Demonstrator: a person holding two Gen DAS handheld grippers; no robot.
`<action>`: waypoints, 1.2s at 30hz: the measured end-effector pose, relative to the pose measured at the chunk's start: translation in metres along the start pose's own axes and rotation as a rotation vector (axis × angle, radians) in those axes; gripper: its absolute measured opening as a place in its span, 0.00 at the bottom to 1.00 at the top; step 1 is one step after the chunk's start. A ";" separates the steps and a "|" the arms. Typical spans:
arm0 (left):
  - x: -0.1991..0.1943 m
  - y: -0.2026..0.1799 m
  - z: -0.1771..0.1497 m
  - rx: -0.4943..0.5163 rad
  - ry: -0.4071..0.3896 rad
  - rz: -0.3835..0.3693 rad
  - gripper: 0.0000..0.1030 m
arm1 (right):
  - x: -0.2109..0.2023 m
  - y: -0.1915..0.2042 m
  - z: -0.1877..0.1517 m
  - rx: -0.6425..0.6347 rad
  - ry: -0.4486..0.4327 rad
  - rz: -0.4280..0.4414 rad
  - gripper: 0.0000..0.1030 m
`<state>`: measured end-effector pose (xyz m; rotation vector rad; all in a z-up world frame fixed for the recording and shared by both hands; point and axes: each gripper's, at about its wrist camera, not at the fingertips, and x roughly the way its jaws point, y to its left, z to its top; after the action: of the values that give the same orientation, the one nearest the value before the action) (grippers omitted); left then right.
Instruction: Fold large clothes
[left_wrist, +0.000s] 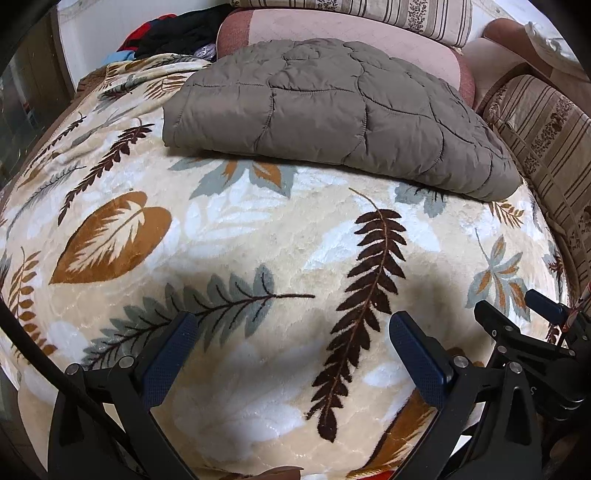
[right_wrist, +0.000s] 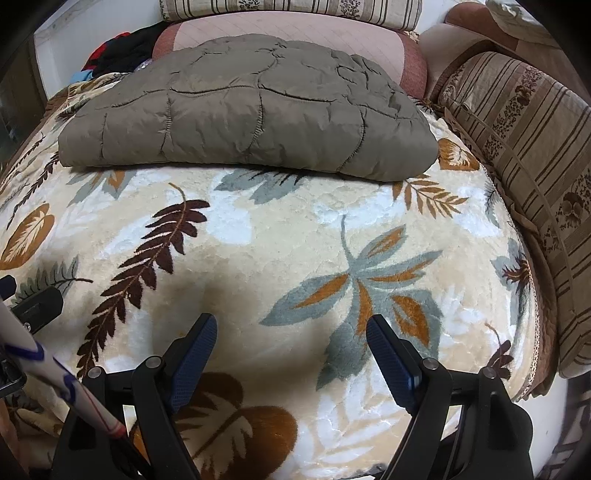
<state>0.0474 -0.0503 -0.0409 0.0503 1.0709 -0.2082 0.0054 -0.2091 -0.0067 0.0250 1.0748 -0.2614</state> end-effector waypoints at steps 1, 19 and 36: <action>0.000 0.000 0.000 0.002 -0.002 0.000 1.00 | 0.000 0.000 0.000 -0.003 -0.002 -0.004 0.84; 0.000 -0.008 -0.002 0.035 -0.009 0.016 1.00 | -0.002 -0.002 0.001 -0.001 -0.032 0.001 0.86; -0.001 -0.009 -0.004 0.047 -0.019 0.032 1.00 | 0.000 -0.006 0.000 0.014 -0.025 -0.011 0.86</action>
<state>0.0415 -0.0586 -0.0415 0.1074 1.0455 -0.2043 0.0040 -0.2154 -0.0064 0.0279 1.0488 -0.2786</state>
